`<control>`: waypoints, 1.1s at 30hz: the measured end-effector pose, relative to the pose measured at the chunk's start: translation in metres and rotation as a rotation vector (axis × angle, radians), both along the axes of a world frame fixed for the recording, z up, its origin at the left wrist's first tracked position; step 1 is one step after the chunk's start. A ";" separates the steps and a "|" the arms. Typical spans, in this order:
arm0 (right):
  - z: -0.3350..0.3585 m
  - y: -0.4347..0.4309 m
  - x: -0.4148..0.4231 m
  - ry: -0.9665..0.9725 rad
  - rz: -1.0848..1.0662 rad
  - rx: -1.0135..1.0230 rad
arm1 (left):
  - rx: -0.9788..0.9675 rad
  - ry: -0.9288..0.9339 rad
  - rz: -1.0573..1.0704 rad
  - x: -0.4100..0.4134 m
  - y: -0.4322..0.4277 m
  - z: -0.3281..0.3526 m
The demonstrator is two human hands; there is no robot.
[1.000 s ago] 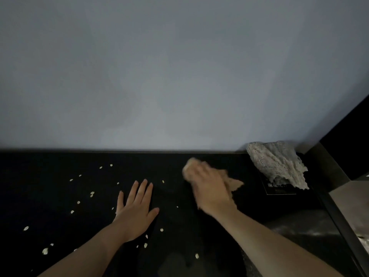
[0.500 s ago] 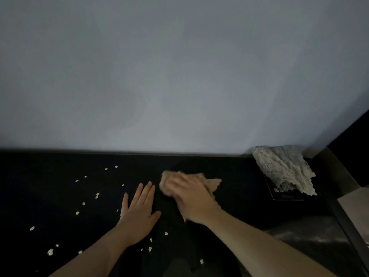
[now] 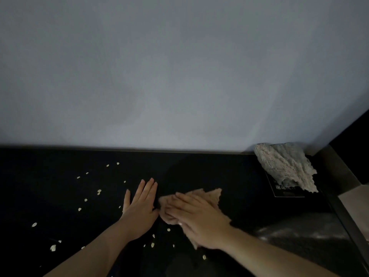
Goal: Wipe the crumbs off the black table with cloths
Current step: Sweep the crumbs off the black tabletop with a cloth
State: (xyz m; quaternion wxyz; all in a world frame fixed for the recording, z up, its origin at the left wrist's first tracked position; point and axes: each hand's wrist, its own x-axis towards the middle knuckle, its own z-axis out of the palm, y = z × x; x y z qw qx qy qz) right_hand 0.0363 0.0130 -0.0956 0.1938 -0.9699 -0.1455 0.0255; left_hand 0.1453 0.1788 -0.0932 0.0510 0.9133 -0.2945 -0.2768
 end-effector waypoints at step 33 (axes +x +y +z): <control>-0.005 -0.077 0.004 -0.050 -0.998 -0.119 | 0.029 -0.139 -0.018 -0.009 -0.001 0.005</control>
